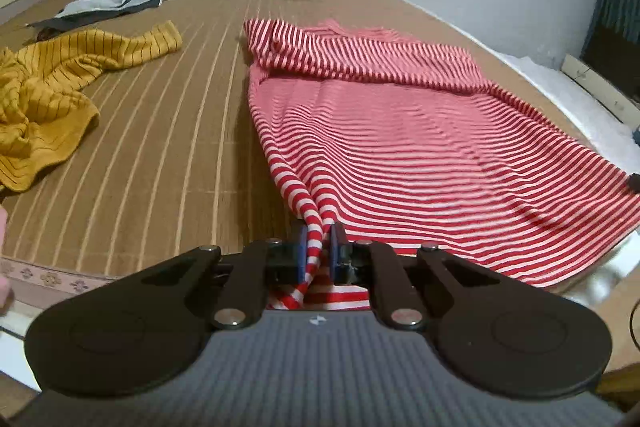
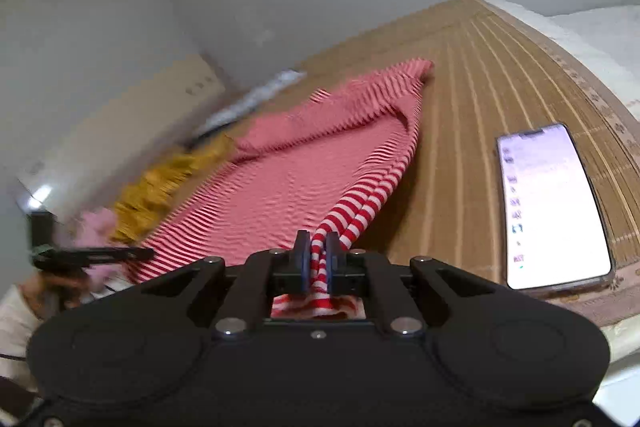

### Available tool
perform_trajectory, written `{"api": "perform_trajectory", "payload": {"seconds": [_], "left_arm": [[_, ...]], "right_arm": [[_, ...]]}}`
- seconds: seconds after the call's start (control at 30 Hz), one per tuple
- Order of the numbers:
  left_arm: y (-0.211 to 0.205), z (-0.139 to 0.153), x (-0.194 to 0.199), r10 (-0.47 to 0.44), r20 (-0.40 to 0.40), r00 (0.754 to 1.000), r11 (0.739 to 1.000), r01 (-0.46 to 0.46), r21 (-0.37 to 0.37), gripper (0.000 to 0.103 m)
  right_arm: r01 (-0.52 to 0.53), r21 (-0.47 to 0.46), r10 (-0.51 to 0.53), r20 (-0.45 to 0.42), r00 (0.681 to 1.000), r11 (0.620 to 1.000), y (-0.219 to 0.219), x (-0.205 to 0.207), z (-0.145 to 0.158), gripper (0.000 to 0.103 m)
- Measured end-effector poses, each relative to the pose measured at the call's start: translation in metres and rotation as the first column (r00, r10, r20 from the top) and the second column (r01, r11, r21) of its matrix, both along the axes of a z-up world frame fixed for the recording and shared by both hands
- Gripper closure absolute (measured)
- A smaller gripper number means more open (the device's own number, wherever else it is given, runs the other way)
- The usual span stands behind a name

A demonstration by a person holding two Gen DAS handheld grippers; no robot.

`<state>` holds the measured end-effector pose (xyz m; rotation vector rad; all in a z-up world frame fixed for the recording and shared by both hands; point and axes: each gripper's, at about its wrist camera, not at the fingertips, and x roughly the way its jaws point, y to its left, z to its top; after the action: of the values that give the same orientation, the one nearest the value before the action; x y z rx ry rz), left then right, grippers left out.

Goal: Fold clothes

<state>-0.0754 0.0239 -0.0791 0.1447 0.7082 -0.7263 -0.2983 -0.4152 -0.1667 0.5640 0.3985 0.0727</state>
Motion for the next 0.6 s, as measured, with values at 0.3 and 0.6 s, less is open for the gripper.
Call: {"api": "perform_trajectory", "payload": {"seconds": [0.3, 0.6], "left_arm": [[0.035, 0.03, -0.022, -0.053, -0.003, 0.999, 0.999, 0.053, -0.01, 0.09], [0.037, 0.013, -0.024, -0.037, -0.026, 0.999, 0.999, 0.037, -0.002, 0.09]], "right_arm": [[-0.114, -0.033, 0.115, 0.005, 0.993, 0.993, 0.0, -0.023, 0.034, 0.102], [-0.176, -0.378, 0.097, -0.218, 0.971, 0.909, 0.039, 0.01, 0.013, 0.047]]}}
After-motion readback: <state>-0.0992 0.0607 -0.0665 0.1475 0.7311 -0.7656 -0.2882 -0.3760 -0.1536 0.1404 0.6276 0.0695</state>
